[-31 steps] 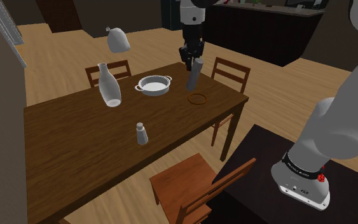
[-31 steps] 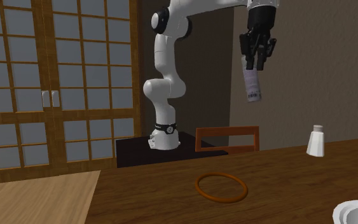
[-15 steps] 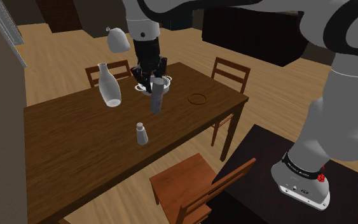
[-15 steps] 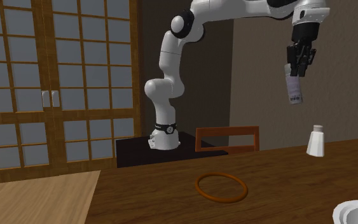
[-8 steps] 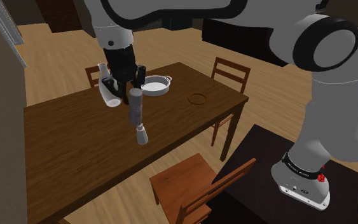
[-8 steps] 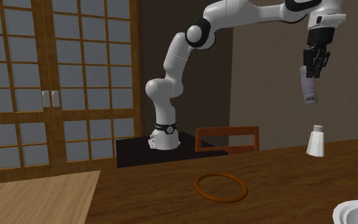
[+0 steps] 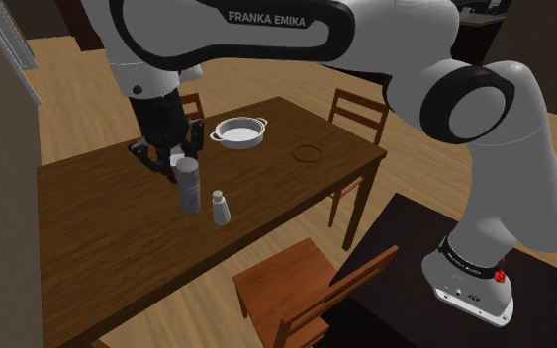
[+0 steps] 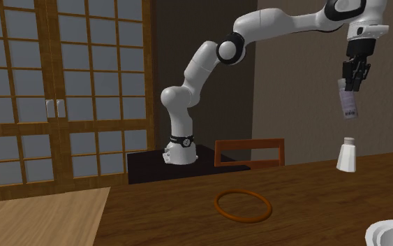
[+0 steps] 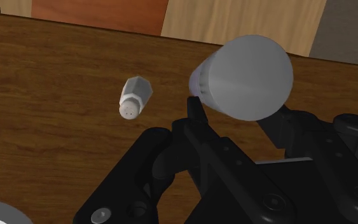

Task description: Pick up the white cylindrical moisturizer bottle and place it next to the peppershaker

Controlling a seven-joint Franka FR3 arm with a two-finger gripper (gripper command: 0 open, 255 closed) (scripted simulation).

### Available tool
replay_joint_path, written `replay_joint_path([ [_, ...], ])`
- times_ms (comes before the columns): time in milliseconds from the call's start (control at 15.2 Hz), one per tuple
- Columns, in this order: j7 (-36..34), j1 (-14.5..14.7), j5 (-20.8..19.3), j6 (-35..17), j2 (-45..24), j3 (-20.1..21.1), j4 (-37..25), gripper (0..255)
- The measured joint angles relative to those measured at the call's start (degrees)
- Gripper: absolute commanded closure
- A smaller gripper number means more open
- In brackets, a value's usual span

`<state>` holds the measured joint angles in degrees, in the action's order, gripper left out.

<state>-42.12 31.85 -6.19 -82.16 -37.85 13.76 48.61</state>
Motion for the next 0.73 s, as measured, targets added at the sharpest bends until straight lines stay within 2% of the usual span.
replay_joint_path([
  [396, -0.11, -1.13, 0.45, -6.60, 2.74, 0.18, 9.39, 255],
  [726, -0.07, -1.65, 0.53, -10.81, 3.33, 0.16, 14.19, 255],
])
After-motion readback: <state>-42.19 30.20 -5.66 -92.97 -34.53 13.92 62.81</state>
